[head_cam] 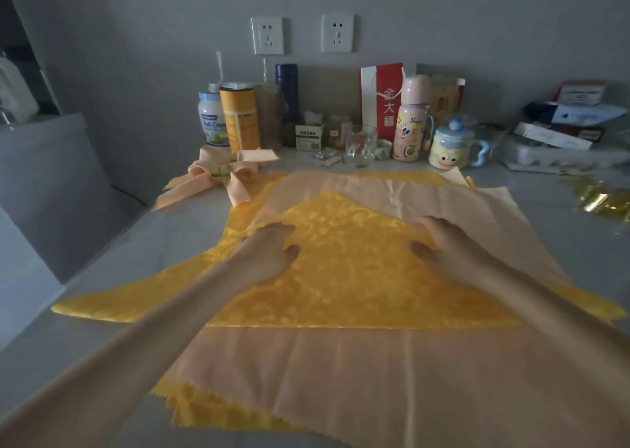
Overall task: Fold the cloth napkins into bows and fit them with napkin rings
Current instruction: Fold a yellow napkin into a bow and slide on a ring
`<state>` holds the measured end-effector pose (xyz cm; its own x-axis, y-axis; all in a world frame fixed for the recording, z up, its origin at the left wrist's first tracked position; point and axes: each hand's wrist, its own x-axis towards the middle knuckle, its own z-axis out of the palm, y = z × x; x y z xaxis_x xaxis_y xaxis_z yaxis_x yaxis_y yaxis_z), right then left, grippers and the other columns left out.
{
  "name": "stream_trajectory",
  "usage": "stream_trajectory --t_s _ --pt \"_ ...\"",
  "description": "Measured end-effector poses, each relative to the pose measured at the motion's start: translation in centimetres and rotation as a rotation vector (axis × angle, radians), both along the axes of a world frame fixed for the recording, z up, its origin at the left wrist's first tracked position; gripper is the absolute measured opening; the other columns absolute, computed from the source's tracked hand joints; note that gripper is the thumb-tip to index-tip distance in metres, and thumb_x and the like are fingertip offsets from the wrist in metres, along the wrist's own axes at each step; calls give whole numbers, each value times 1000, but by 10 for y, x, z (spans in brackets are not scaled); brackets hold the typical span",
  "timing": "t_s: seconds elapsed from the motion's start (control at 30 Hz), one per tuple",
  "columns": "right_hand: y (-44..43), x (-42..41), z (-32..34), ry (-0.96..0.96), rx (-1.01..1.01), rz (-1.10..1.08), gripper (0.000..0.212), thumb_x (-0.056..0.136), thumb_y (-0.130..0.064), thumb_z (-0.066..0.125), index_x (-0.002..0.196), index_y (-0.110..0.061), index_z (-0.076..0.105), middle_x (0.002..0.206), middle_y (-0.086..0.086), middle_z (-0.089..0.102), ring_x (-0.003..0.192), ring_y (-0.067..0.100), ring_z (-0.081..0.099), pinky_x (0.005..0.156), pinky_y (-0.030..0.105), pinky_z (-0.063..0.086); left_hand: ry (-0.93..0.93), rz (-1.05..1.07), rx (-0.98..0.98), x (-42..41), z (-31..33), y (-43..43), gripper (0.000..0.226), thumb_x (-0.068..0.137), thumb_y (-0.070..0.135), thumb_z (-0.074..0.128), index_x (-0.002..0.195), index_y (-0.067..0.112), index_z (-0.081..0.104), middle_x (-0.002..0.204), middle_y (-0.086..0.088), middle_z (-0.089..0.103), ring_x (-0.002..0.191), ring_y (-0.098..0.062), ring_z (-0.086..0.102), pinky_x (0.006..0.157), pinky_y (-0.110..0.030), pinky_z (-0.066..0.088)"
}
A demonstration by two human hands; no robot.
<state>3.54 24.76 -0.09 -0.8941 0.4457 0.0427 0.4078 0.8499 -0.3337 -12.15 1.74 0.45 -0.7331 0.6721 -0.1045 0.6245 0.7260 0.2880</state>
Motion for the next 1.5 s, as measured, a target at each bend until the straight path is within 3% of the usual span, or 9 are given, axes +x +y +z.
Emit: stream_trajectory --t_s 0.17,0.3,0.43,0.6,0.7,1.03,1.2,1.37,1.5 --pt "-2 -65 -1 -17 -100 -33 53 94 -30 50 141 -11 34 142 12 40 130 28 40 105 40 36 41 45 -102 -49 -5 48 38 101 21 31 137 15 41 145 -7 38 130 -28 37 106 -43 34" --pt "11 -103 2 -5 -68 -151 49 89 -34 56 132 -15 44 129 9 50 118 28 49 99 39 41 146 138 -107 -70 1 71 39 97 14 39 136 14 41 138 -10 37 128 -31 35 103 -45 31" --pt "28 -122 2 -38 -286 -182 32 82 -36 68 101 -12 56 98 2 57 92 19 56 79 30 44 -207 264 26 -97 9 90 47 86 13 56 130 0 44 127 -13 48 99 -26 50 71 -29 42" --pt "32 -138 -1 99 -374 -74 30 84 -31 67 74 -11 48 70 0 45 65 14 45 57 27 33 -288 196 120 -110 16 104 38 91 16 58 126 3 53 124 -12 51 105 -27 52 76 -32 44" --pt "34 -145 -3 120 -335 -57 24 87 -25 65 76 -9 52 71 0 48 66 13 47 56 25 34 -285 175 236 -119 10 109 36 90 17 62 122 3 58 121 -11 53 97 -21 51 70 -28 42" --pt "35 -152 -9 128 -301 -82 25 88 -27 63 76 -9 49 76 7 45 69 18 45 54 28 31 -177 156 341 -125 -7 109 20 89 19 62 105 9 69 118 -8 62 105 -22 57 84 -28 44" --pt "28 -153 -7 205 -365 -39 16 89 -14 58 104 -10 61 101 -1 52 94 16 52 75 27 40 -177 113 442 -121 -9 103 23 88 7 57 109 11 66 115 -4 60 97 -15 53 77 -22 41" --pt "22 -145 -5 228 -250 47 17 82 1 56 84 -15 58 95 -1 55 89 16 53 69 23 39 -162 -3 523 -114 -7 88 16 85 1 56 86 16 63 95 0 59 92 -16 55 78 -24 43" --pt "19 -136 -10 201 -123 116 27 78 9 51 77 -17 58 98 0 48 89 16 51 74 23 38 -35 -117 391 -108 -14 74 30 81 0 55 71 27 61 98 2 56 97 -17 54 91 -30 44"
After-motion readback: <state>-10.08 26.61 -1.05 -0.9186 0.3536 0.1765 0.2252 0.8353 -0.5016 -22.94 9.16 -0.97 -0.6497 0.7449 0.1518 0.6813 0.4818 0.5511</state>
